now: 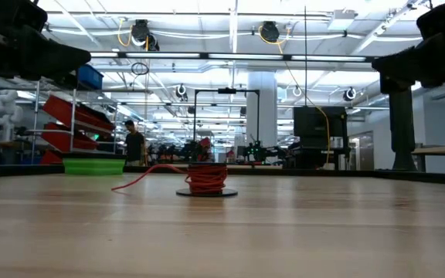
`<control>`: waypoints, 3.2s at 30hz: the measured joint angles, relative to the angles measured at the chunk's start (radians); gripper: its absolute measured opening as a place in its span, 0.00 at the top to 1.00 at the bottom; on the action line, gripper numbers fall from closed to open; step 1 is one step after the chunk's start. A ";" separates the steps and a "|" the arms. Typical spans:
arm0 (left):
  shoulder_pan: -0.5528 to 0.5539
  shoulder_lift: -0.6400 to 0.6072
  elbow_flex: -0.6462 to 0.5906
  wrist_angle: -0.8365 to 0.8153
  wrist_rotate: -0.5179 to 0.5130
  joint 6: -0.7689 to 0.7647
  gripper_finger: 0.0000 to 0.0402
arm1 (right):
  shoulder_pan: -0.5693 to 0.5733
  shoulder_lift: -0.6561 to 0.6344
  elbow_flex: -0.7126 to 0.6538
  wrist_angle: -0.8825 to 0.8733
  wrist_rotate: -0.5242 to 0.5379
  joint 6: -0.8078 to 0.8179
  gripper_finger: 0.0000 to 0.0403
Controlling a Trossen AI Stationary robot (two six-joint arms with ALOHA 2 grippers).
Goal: Coil cords
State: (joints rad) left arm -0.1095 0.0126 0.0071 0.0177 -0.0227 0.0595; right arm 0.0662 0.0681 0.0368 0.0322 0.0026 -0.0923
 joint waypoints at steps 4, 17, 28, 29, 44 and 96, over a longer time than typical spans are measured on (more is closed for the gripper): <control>0.000 0.000 0.000 0.000 0.000 0.000 0.97 | 0.000 0.026 0.088 -0.036 0.023 -0.004 1.00; 0.000 0.000 0.000 0.000 0.000 0.000 0.97 | 0.005 0.534 0.764 -0.369 0.100 0.020 1.00; 0.000 0.000 0.000 0.000 0.000 0.000 0.97 | 0.027 0.762 0.803 -0.366 0.104 0.057 1.00; 0.000 0.000 0.000 0.000 0.000 0.000 0.97 | 0.027 0.766 0.803 -0.364 0.104 0.075 1.00; 0.000 0.000 0.000 0.000 0.000 0.000 0.97 | 0.115 0.755 0.599 -0.116 0.162 0.190 1.00; 0.000 0.018 0.000 0.064 -0.047 -0.542 0.97 | 0.312 1.193 0.479 0.301 0.179 0.262 1.00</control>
State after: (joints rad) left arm -0.1097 0.0311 0.0071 0.0819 -0.0700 -0.4826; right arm 0.3779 1.2614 0.5159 0.3335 0.1812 0.1694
